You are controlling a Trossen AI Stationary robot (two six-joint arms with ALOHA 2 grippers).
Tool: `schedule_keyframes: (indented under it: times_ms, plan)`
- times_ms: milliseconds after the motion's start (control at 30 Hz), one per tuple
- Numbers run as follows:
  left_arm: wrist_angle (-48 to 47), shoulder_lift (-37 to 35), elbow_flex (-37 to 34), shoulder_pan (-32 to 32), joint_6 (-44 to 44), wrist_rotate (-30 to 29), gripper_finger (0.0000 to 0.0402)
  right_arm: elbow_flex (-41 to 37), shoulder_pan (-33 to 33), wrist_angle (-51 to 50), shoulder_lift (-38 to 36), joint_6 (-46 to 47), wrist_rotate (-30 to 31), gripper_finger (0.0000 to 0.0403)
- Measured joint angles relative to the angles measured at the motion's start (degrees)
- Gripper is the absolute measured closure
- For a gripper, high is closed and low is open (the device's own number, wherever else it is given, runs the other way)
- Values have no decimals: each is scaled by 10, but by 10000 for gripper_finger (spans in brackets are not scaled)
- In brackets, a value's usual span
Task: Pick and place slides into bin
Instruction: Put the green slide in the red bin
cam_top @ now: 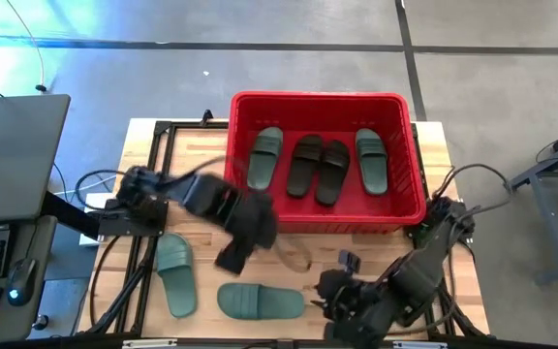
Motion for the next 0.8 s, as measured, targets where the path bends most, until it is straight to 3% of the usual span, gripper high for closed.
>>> schedule_keyframes:
  times_ms: [133,300,467,600,800]
  plan:
    - [0,-5,-6,-88,-109,-25,251,0,0,0,44,66,2,270]
    - [0,-3,-12,-193,-244,-69,261,0,-1,16,102,163,46,270]
    - [0,-3,-11,-277,-382,-102,268,0,-9,130,154,159,-2,270]
    - [0,-3,-11,-316,-436,-141,268,0,-21,202,192,151,-43,270]
    - [0,-3,-11,-345,-456,-146,268,0,-46,277,231,158,-54,270]
